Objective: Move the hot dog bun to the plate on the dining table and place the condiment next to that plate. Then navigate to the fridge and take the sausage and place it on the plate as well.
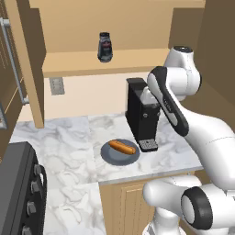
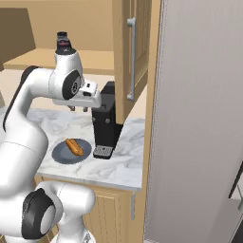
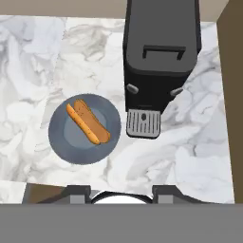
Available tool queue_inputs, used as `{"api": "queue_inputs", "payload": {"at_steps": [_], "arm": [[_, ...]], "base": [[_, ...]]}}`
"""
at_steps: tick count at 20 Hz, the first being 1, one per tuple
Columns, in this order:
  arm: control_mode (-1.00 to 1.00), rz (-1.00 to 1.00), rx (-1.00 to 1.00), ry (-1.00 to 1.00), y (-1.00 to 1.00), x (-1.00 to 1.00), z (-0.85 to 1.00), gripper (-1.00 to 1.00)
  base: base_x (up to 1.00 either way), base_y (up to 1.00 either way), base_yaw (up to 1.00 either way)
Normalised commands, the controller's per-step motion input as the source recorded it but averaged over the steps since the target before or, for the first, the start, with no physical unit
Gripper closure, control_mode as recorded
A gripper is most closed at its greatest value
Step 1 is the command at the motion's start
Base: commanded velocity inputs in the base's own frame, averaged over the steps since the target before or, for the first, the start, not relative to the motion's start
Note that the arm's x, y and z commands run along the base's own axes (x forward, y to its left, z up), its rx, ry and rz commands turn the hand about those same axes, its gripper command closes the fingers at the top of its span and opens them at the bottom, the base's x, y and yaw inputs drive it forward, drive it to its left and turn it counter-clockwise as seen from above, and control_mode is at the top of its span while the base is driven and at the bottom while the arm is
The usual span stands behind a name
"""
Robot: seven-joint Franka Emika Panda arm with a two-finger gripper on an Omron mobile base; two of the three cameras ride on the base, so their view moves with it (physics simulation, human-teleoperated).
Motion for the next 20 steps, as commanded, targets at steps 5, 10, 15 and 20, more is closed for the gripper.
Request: {"api": "queue_inputs", "payload": {"at_steps": [5,10,15,20], "arm": [[-1.00,0.05,-0.02,0.00,0.16,-0.14,-0.05,-1.00],[-1.00,0.21,-0.13,0.00,0.66,-0.10,-0.24,-1.00],[-1.00,0.17,-0.22,0.00,0.67,0.00,-0.42,-1.00],[-1.00,0.11,-0.23,0.00,0.47,0.06,-0.60,-1.00]], "base": [[0.00,0.00,0.00],[0.00,0.00,0.00],[0.00,0.00,0.00],[0.00,0.00,0.00]]}}
